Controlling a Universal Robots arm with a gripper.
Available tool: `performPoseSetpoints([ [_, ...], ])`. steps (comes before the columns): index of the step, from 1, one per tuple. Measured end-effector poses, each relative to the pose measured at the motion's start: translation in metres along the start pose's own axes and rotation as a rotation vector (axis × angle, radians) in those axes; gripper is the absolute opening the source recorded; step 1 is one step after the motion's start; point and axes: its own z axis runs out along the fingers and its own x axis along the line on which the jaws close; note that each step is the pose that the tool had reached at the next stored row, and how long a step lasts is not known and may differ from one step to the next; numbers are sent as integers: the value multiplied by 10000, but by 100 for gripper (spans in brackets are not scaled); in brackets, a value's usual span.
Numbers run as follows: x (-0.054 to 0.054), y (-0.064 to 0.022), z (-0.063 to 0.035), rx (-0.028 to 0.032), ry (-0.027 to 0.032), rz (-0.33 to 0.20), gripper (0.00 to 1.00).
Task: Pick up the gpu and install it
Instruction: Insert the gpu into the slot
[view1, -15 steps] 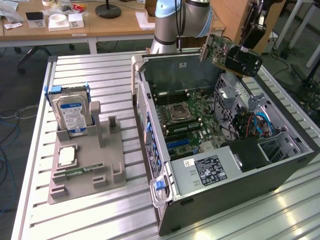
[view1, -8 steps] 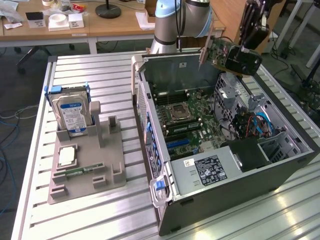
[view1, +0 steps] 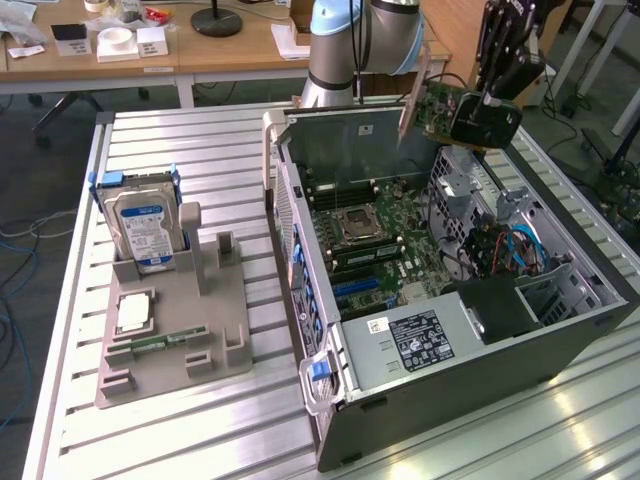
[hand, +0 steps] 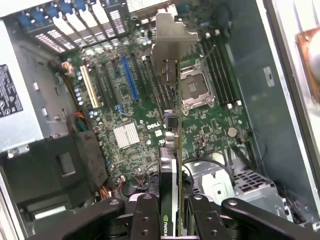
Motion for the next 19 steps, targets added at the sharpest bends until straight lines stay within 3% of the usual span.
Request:
performPoseSetpoints([
  [19,0,0,0,-6,16,-310,27],
])
